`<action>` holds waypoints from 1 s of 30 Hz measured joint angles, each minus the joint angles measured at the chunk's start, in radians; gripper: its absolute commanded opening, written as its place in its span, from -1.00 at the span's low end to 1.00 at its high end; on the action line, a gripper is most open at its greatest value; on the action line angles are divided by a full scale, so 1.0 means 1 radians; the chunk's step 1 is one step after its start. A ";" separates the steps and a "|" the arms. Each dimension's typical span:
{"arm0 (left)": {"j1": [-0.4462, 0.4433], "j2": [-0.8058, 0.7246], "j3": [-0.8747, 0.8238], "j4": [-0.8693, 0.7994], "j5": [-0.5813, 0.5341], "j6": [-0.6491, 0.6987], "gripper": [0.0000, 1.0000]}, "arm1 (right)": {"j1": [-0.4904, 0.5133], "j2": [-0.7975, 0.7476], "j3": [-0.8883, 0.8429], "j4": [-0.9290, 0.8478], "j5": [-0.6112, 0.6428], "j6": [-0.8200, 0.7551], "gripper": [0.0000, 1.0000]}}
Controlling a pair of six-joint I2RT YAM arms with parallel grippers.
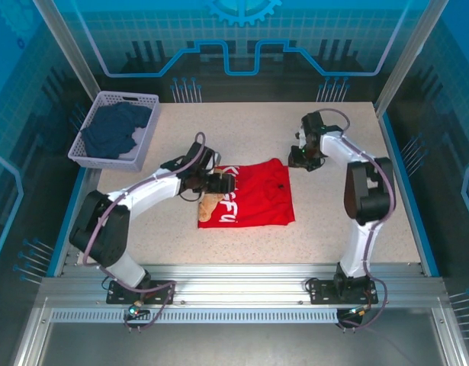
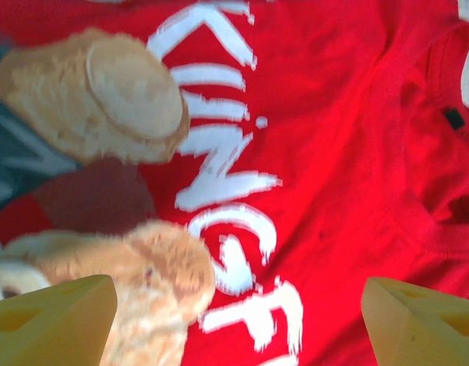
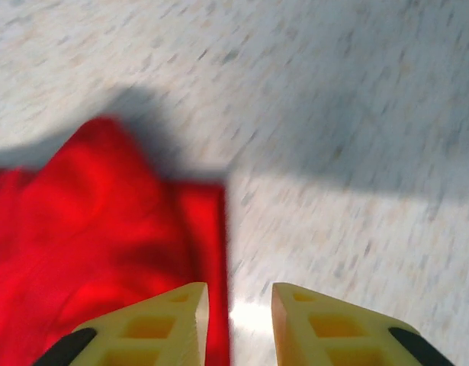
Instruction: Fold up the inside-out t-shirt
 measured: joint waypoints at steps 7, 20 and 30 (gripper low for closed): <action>0.067 0.229 0.186 0.004 0.060 0.012 0.66 | 0.163 -0.307 -0.396 0.099 -0.138 0.099 -0.19; 0.125 0.152 -0.060 0.112 0.100 -0.008 0.59 | 0.134 -0.003 -0.195 0.073 -0.096 0.104 -0.23; -0.159 -0.224 -0.348 0.137 0.091 -0.130 0.62 | 0.151 0.235 0.300 0.001 -0.059 -0.059 -0.14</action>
